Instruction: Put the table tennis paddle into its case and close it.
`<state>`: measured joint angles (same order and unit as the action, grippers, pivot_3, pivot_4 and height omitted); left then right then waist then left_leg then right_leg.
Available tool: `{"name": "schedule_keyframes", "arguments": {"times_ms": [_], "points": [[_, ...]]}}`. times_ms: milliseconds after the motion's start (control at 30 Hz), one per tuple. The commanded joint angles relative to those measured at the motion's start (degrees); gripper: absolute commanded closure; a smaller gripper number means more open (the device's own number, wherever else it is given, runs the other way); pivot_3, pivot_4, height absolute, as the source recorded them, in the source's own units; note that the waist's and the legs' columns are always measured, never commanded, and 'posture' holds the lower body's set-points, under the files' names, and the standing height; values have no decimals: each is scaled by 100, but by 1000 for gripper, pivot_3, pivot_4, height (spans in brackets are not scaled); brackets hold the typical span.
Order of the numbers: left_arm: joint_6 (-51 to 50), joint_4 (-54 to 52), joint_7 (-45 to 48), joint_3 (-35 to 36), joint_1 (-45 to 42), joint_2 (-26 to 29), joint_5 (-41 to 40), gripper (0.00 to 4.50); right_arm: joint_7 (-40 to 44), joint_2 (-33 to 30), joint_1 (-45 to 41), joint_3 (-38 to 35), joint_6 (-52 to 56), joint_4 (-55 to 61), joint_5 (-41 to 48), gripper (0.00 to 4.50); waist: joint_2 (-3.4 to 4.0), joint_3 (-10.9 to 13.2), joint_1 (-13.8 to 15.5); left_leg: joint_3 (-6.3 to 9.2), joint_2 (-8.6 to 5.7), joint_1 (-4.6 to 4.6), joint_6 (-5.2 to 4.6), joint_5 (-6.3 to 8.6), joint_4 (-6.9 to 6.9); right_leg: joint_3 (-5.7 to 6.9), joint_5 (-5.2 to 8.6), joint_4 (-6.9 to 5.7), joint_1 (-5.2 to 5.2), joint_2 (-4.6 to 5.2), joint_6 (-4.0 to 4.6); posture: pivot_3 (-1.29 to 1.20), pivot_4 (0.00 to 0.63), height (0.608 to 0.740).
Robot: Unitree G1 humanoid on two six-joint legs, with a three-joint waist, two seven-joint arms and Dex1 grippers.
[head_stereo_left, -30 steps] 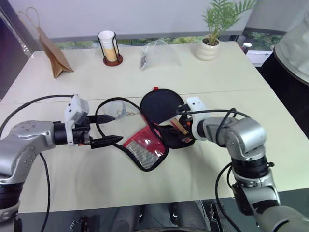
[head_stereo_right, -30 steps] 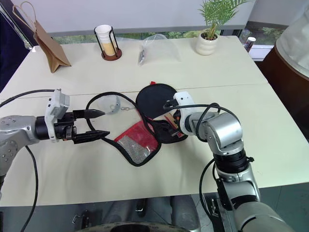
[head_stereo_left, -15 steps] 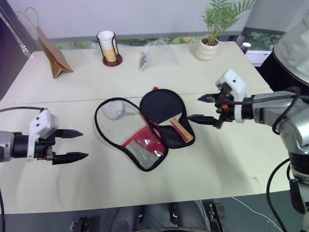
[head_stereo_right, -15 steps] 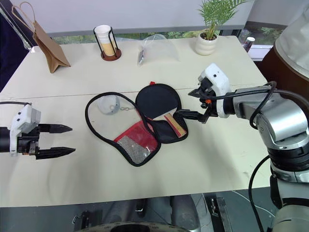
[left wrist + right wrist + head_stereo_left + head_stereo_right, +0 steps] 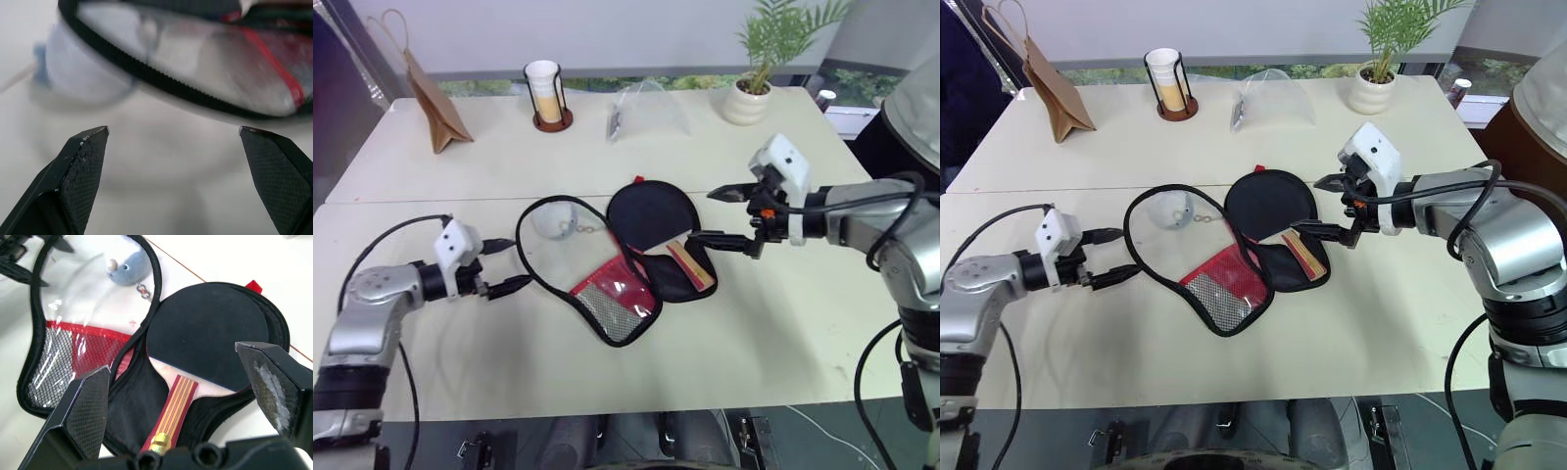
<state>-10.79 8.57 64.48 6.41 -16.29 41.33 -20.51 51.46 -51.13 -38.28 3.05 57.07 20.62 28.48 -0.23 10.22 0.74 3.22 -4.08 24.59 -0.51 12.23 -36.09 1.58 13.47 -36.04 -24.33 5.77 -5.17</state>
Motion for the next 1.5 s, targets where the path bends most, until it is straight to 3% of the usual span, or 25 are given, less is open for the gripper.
{"name": "schedule_keyframes", "arguments": {"times_ms": [33, 233, 367, 633, 767, 900, 1000, 1133, 1300, 1500], "points": [[-314, -300, 77, -187, -549, -181, -266, 86, -45, -135, -119, -286, -19, 149, 54, 15, -1, 0, -1, 1, 0, 2, 0, 0, -2, 1, -1, -1, 0, -1, -1, 0, 150, 734], [-885, -190, 194, -556, -1610, -650, -481, 86, -158, -268, -144, -497, -36, 22, 6, 15, -3, -1, -2, 2, 1, 3, -2, -1, -9, 3, -4, -4, 3, -11, -6, 0, 150, 734], [-858, 227, 19, -831, -2291, -1280, -336, 86, -393, -382, -262, -783, -7, -289, -90, 15, -4, -1, 0, 0, 0, 2, -3, -2, -14, 8, -10, -5, 8, -15, -19, 0, 150, 734], [1173, 3695, -1053, -1748, -3869, -3043, 1314, 86, -484, -786, 125, -1294, 110, -208, 9, 15, -10, 2, 79, -8, -7, 2, -23, 8, -35, 13, -21, -5, 22, -21, -38, 0, 150, 734], [1905, 4922, -1458, -2093, -4205, -3443, 1999, 86, -428, -673, 374, -1096, 273, -36, 179, 15, -11, 3, 7, -12, -6, 2, -29, 12, -37, 9, -21, -6, 20, -18, -40, 0, 150, 734], [2209, 5119, -1257, -2014, -4266, -3502, 2072, 86, -352, -478, 406, -916, 592, -40, 485, 15, -12, 3, -1, -8, -4, 2, -30, 12, -38, 9, -22, -8, 19, -16, -41, 0, 150, 734], [2067, 4630, -847, -1759, -4209, -3352, 1748, 86, -293, -277, 301, -641, 730, -339, 549, 15, -12, 4, -5, -6, -4, 3, -29, 12, -43, 10, -22, -9, 20, -17, -42, 0, 150, 734], [1215, 3104, -124, -1449, -3816, -2966, 1098, 86, -299, 113, -88, -218, 976, -1145, 478, 15, -10, 3, -33, -5, -4, 10, -29, 12, -50, 9, -23, -9, 16, -17, -42, 0, 150, 734], [-586, 574, 376, -1109, -3036, -2055, 92, 86, -56, 437, -342, 307, 821, -1874, 289, 15, -8, 2, -58, 1, -2, 11, -28, 12, -46, 2, -23, -9, 12, -18, -41, 0, 150, 734], [-1905, -1254, 540, -750, -2184, -918, -720, 86, 137, 756, -646, 727, 459, -2861, -98, 15, -5, 3, -69, 2, -5, 11, -27, 12, -50, 1, -24, -13, 13, -21, -40, 0, 150, 734]]}}
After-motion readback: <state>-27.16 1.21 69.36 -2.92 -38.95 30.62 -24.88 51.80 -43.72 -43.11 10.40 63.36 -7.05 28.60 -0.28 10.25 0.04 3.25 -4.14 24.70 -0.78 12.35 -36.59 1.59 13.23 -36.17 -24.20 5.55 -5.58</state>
